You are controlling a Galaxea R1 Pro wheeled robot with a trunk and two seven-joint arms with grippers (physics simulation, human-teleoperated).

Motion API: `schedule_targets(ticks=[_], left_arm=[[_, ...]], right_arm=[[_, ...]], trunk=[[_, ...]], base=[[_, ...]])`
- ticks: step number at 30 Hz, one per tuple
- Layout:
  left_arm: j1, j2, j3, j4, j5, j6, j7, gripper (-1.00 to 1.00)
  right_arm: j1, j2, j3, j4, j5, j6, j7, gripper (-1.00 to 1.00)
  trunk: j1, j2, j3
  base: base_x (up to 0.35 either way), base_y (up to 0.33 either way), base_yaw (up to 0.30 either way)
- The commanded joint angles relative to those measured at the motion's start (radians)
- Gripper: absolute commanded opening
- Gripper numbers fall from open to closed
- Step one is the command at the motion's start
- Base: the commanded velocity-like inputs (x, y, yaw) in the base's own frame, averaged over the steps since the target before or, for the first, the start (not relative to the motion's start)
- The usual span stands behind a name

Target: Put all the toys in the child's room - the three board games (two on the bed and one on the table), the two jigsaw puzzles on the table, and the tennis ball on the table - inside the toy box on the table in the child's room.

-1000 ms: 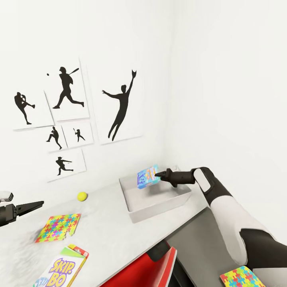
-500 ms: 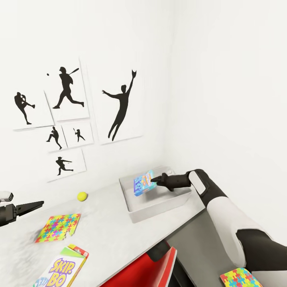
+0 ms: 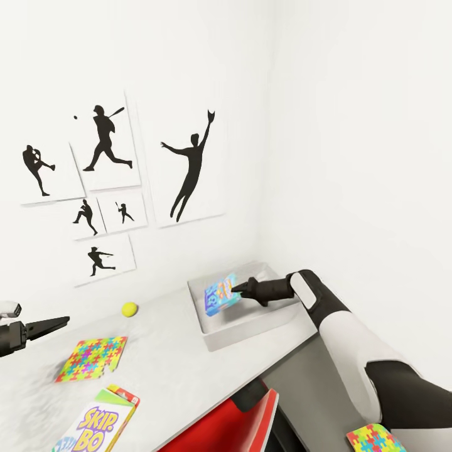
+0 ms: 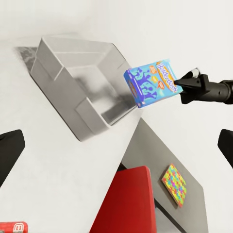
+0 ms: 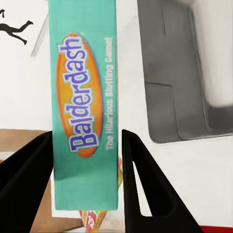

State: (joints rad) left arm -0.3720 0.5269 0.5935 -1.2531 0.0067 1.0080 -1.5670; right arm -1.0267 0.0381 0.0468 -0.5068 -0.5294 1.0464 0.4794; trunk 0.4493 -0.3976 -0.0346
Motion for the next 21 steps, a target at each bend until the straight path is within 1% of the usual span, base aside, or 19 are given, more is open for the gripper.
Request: schedule_targets(ticks=[1, 3, 6, 21], left_arm=[[-0.001, 0.000, 0.000, 0.000, -0.001, 0.011, -0.004, 1.00], [-0.001, -0.001, 0.000, 0.000, -0.001, 0.011, -0.004, 1.00], [-0.001, -0.002, 0.000, 0.000, -0.001, 0.011, -0.004, 1.00], [-0.001, -0.002, 0.000, 0.000, -0.001, 0.010, -0.004, 1.00]], right_arm=[[-0.001, 0.010, 0.001, 0.002, 0.011, 0.001, -0.003, -1.00], [-0.001, 0.026, 0.001, 0.005, 0.010, 0.001, -0.037, -1.00], [-0.001, 0.034, 0.001, 0.006, 0.010, 0.001, -0.056, -1.00], [-0.001, 0.033, 0.004, 0.004, 0.011, 0.001, -0.058, -1.00]], trunk=[[0.001, -0.002, -0.002], [0.001, -0.002, -0.002], [0.001, -0.002, -0.002], [0.001, -0.002, -0.002]], base=[[0.000, 0.000, 0.000], [0.000, 0.000, 0.000], [0.000, 0.000, 0.000], [0.000, 0.000, 0.000]])
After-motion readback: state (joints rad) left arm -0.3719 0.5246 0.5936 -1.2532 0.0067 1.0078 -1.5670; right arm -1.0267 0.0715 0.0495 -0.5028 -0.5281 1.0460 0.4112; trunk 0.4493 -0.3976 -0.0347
